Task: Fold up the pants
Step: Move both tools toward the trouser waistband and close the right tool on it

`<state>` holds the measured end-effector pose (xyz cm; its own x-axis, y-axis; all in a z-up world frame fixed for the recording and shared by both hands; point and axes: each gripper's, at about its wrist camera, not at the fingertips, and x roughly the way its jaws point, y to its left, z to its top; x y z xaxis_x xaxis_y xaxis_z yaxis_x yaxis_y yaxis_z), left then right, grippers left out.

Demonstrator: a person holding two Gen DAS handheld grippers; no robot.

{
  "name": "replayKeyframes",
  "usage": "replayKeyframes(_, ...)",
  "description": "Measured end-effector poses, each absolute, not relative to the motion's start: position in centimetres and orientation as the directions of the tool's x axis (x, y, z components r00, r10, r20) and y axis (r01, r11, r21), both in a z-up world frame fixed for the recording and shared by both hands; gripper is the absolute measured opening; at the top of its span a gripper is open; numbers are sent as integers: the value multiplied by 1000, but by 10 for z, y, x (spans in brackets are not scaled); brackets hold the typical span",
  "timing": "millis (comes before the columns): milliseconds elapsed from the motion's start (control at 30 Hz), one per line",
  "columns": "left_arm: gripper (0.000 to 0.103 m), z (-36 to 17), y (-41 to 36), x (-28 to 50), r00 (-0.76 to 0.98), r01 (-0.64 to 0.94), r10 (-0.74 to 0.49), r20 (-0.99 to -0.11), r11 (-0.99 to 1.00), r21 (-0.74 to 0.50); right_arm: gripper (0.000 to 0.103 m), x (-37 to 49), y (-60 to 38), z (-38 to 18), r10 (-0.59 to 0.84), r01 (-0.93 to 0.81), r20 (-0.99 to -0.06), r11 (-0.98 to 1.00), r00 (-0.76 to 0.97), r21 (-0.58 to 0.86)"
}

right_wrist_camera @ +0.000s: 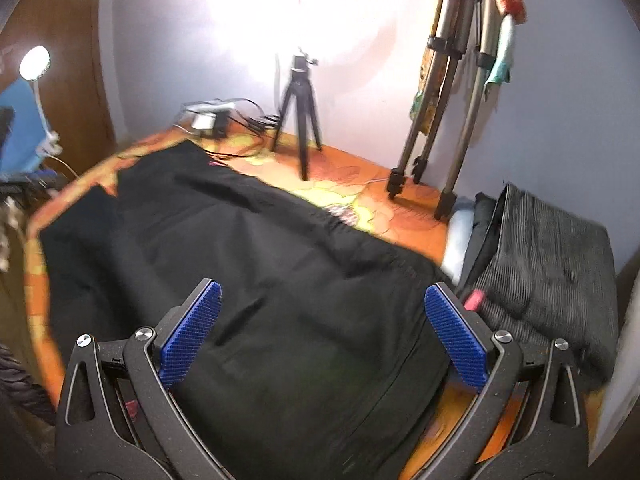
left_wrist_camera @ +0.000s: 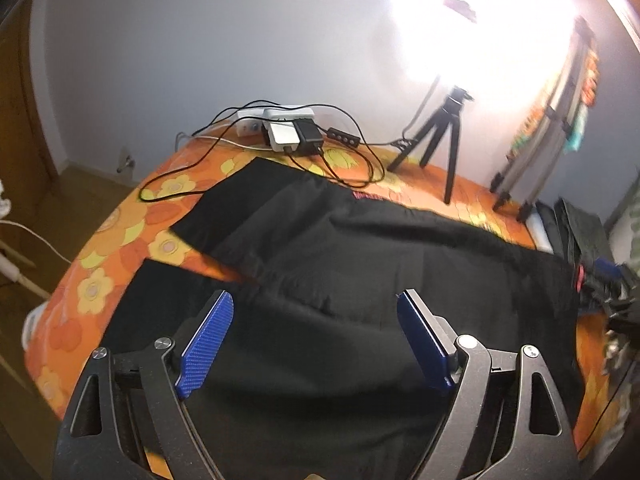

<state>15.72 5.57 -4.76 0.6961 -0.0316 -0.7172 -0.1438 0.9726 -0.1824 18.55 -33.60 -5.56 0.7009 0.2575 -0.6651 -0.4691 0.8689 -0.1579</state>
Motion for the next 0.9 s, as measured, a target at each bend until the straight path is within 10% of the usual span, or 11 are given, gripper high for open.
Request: replayKeyframes(900, 84, -93, 86, 350, 543, -262, -39, -839, 941, -213, 103, 373, -234, -153, 247, -666, -869, 736, 428, -119)
